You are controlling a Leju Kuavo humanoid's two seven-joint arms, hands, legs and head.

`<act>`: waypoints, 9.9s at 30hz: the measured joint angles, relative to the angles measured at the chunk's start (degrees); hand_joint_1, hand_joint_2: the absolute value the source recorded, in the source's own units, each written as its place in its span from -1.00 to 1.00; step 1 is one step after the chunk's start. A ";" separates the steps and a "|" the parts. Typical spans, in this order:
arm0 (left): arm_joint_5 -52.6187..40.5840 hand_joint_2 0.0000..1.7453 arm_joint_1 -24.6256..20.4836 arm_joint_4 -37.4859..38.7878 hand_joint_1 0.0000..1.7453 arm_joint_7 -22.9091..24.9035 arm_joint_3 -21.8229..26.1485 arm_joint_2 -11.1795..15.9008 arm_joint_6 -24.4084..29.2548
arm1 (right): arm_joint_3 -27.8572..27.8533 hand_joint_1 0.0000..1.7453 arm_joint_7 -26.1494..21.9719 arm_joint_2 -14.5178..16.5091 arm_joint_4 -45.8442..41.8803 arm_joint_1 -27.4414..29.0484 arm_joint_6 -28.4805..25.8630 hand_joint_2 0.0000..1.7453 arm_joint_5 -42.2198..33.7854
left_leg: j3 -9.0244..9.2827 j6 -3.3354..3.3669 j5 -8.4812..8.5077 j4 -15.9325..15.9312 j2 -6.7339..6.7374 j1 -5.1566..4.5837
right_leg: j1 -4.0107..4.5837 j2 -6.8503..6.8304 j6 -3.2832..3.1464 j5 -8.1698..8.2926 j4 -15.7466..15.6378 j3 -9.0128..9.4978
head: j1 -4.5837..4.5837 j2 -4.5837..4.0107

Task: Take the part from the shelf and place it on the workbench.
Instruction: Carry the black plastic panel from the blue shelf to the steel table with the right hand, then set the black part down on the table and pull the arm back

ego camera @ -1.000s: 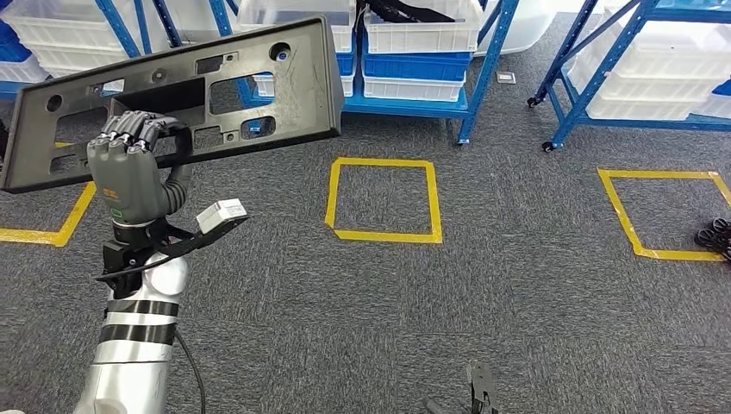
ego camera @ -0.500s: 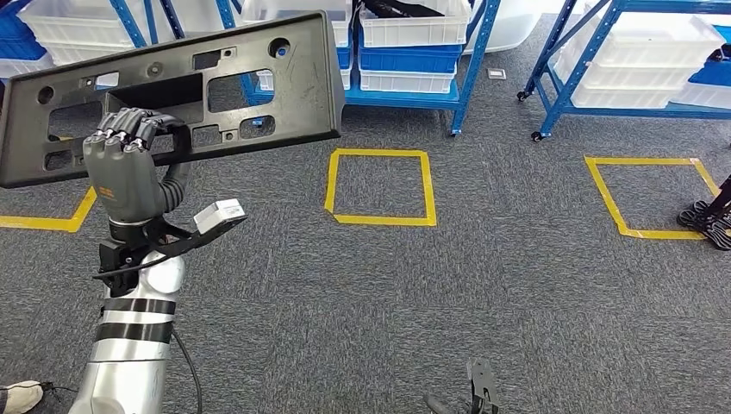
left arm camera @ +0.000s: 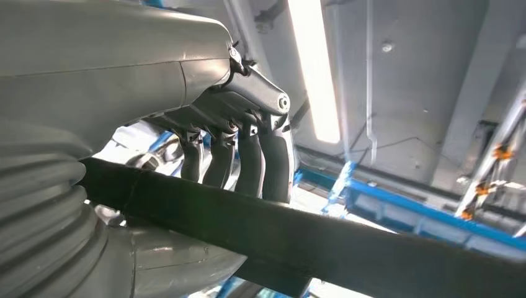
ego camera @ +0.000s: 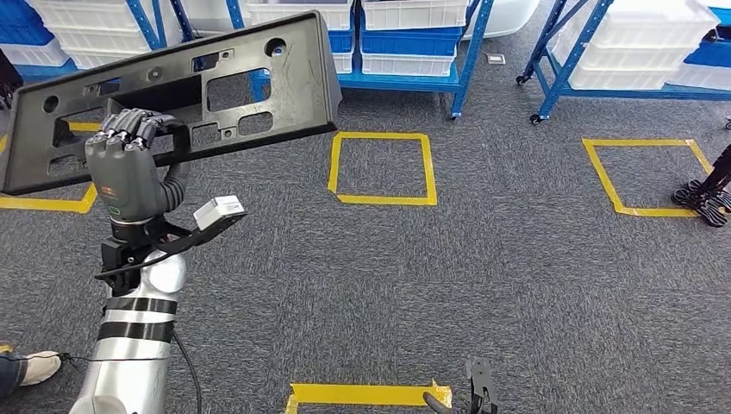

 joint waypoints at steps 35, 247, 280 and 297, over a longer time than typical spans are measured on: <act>-1.67 1.00 0.37 0.21 1.00 0.66 0.38 0.87 0.02 | 2.46 -1.00 -0.37 0.22 0.02 1.15 -1.94 -1.00 3.23 | 4.75 1.64 -3.85 -0.63 -0.89 -0.01 | -0.83 -0.16 0.98 4.96 0.76 -5.43 | -0.31 0.00; -1.31 1.00 -1.05 2.28 1.00 0.67 1.98 2.78 0.04 | 7.50 -1.00 3.62 0.50 -0.20 3.33 -5.01 -1.00 3.58 | 4.00 0.52 -4.53 0.79 0.36 -0.65 | 0.06 -4.70 -0.36 4.33 0.12 -3.77 | -1.79 0.00; -9.36 1.00 -19.45 38.63 1.00 30.19 -16.48 2.66 -8.15 | 8.04 -1.00 4.78 0.36 -0.20 2.75 -4.19 -1.00 4.25 | 3.29 1.62 -2.82 -0.27 -2.47 -0.63 | 0.09 0.39 0.20 5.46 -0.35 -4.74 | -1.29 0.00; -11.43 1.00 -21.82 50.54 -1.00 39.07 -17.22 2.66 -22.25 | 8.68 -1.00 5.60 0.36 -0.20 1.99 -4.18 -1.00 4.39 | 3.25 1.63 -2.82 -0.26 -2.53 -0.84 | -0.12 0.37 0.21 5.46 -0.37 -4.73 | -1.31 0.00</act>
